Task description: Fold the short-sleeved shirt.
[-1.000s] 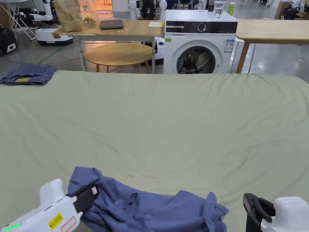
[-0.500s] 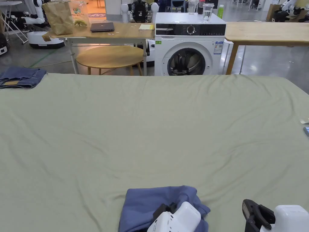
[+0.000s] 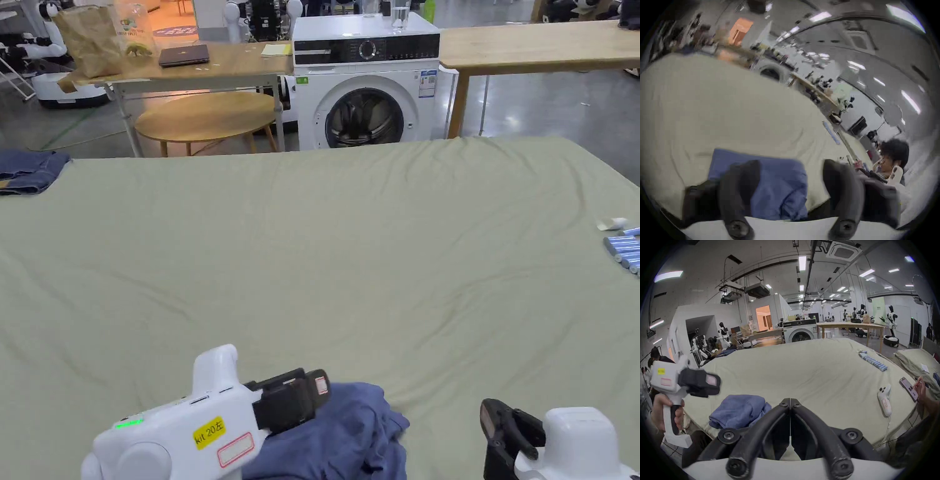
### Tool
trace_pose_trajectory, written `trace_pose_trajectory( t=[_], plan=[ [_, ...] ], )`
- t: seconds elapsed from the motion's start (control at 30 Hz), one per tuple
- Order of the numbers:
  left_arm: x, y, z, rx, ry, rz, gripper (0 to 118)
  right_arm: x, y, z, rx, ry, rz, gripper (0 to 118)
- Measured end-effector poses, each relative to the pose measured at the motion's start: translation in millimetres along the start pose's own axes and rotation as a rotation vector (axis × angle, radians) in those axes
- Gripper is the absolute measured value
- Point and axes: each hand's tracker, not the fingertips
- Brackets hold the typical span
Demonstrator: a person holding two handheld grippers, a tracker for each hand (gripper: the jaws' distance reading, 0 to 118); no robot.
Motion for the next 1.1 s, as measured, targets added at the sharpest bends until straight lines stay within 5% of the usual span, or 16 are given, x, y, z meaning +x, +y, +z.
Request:
trace_pose_trajectory(
  t=[0.03,0.07,0.23,0.33,0.5,0.63,0.73,0.77,0.87,1.0,1.1],
  plan=[
    [-4,-6,-9,-0.012,-0.029,0.020,47,0,0,0,-0.002,0.008,-0.005,0],
    [-6,-13,-14,-0.022,-0.006,0.027,1,0,-1,0,-0.002,0.010,-0.007,0],
    [9,-53,-61,-0.280,-0.172,0.020,0,1,-1,-3,-0.023,0.006,-0.003,0],
    [20,-73,-88,-0.307,-0.125,-0.033,0,1,1,-4,-0.040,0.000,0.012,0],
    [21,-65,-73,-0.233,-0.130,-0.014,0,-5,2,-13,-0.095,0.030,0.025,0],
    [12,-43,-21,-0.103,-0.132,-0.061,1,-26,-11,-45,-0.194,0.146,-0.029,0],
    [-17,-29,15,-0.028,-0.111,-0.015,94,-42,-24,-77,-0.252,0.214,-0.066,0],
    [-29,-26,23,-0.023,-0.083,0.002,116,-45,-28,-86,-0.266,0.248,-0.088,0],
    [-66,-23,40,0.012,-0.037,0.092,118,-45,-41,-108,-0.346,0.309,-0.157,0],
    [-118,-30,32,-0.046,-0.115,0.307,118,-34,-59,-116,-0.374,0.143,-0.105,0],
    [-139,-42,-1,-0.149,-0.246,0.427,118,-24,-59,-112,-0.366,0.179,-0.177,0]
  ],
)
